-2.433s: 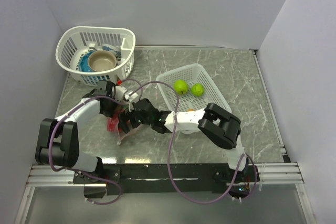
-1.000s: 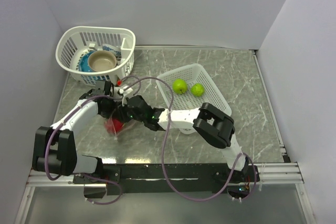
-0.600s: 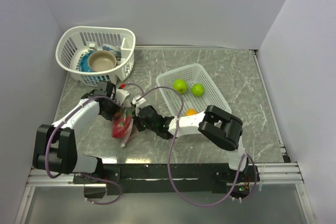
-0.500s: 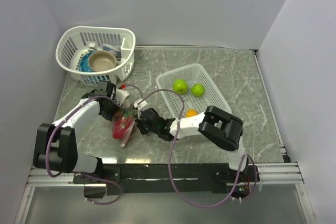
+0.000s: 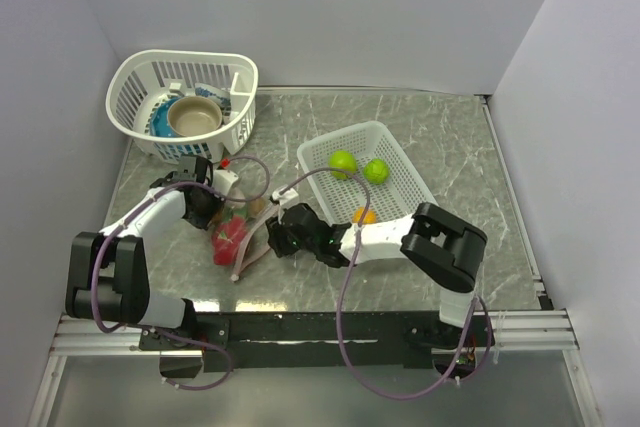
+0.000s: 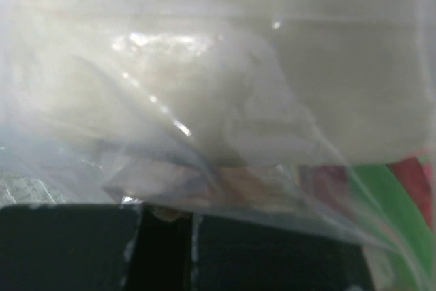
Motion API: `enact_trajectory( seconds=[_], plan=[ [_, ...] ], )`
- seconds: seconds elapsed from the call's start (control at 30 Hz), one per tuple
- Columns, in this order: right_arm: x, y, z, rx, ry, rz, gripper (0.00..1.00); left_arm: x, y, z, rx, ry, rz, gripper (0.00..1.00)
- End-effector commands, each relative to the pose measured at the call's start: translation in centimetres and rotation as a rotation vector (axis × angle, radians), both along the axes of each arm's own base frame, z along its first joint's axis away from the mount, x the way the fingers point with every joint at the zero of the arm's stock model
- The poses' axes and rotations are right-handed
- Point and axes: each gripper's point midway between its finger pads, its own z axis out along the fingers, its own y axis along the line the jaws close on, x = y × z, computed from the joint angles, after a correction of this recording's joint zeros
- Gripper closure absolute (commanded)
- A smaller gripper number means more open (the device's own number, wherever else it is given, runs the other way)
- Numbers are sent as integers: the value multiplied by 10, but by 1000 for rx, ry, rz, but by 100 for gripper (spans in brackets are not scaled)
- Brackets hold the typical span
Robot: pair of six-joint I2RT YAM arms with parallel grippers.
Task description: Open the zip-top bag and remove the fake food
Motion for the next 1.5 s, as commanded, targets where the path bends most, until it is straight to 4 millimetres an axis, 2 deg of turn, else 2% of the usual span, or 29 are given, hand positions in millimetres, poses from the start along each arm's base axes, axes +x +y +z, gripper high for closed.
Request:
enact_trajectory(
  seconds=[0.0, 0.07, 0.1, 0.17, 0.27, 0.3, 0.37, 0.53, 0.57, 0.6, 0.63, 0.77, 0.87, 0.93, 1.0, 1.03, 1.1, 1.13, 1.23, 1.33, 1.47],
  plan=[
    [15, 35, 28, 143, 43, 9, 48, 2, 0, 3, -4, -21, -11, 99],
    [18, 43, 27, 173, 75, 7, 48, 2, 0, 4, -8, -24, -6, 99],
    [22, 51, 35, 201, 72, 11, 48, 2, -1, 5, -12, -28, -2, 99],
    [21, 60, 32, 205, 98, 30, 48, 4, -4, 6, -27, -27, 1, 99],
    [20, 65, 45, 250, 113, 49, 48, 9, -8, 8, -52, -22, 25, 99],
    [19, 62, 45, 254, 116, 46, 48, 10, -10, 8, -61, -22, 38, 99],
    [16, 57, 58, 282, 121, 42, 49, 16, -9, 10, -59, -30, 56, 99],
    [6, 20, 75, 264, 128, -35, 49, 23, -6, 12, -51, -41, 95, 99],
    [4, 9, 68, 240, 128, -63, 49, 23, -7, 12, -51, -39, 98, 99],
    [3, 4, 83, 269, 114, -71, 49, 23, -7, 12, -56, -37, 101, 99],
    [1, 1, 86, 278, 115, -79, 50, 23, -8, 12, -58, -35, 98, 99],
    [-5, 4, 99, 340, 124, -54, 56, 22, -11, 11, -73, -21, 105, 99],
    [-9, 17, 93, 341, 165, -17, 71, 16, -14, 15, -89, -5, 97, 99],
    [-9, 20, 80, 317, 179, -7, 78, 19, -19, 32, -118, -16, 85, 99],
    [-6, 18, 75, 304, 165, -16, 78, 13, -22, 55, -136, -21, 77, 99],
    [-1, 14, 72, 290, 141, -40, 78, 22, -24, 77, -152, -66, 74, 99],
    [2, 5, 66, 269, 125, -66, 78, 15, -28, 104, -182, -80, 66, 99],
    [4, 1, 64, 259, 111, -78, 78, 24, -30, 128, -194, -131, 57, 99],
    [4, -10, 54, 233, 105, -96, 78, 20, -37, 161, -240, -156, 52, 99],
    [2, -15, 43, 214, 114, -101, 76, 15, -43, 170, -276, -155, 55, 99],
    [1, -17, 31, 191, 120, -105, 72, 4, -50, 170, -290, -124, 60, 99]
  ],
)
